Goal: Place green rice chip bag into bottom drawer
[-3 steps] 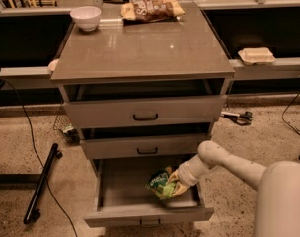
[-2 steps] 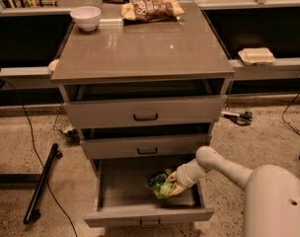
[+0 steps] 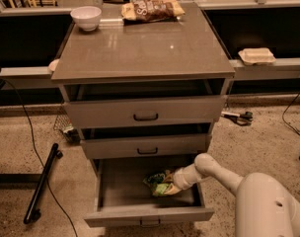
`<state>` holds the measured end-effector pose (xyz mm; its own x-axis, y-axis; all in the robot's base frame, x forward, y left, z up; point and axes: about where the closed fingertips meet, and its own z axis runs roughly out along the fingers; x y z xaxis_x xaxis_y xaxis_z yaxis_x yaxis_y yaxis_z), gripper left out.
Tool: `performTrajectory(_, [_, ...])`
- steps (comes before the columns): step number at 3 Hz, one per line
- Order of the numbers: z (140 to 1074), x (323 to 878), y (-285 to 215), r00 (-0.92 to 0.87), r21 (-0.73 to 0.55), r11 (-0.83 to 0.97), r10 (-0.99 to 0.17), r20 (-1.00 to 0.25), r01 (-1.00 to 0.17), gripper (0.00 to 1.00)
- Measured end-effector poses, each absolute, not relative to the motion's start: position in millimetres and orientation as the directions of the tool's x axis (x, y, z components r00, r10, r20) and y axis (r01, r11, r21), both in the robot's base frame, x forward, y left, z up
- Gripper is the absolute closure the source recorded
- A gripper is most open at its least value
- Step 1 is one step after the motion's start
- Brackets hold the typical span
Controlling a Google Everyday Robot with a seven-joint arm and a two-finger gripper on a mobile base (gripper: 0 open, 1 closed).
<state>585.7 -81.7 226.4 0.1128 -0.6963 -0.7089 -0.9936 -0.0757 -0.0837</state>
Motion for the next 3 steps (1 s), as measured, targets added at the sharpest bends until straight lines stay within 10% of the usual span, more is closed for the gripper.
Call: performTrajectory(3, [222, 590, -102, 0.085, -0.049, -0.074, -0.632, -0.771, -0.996, 0.00])
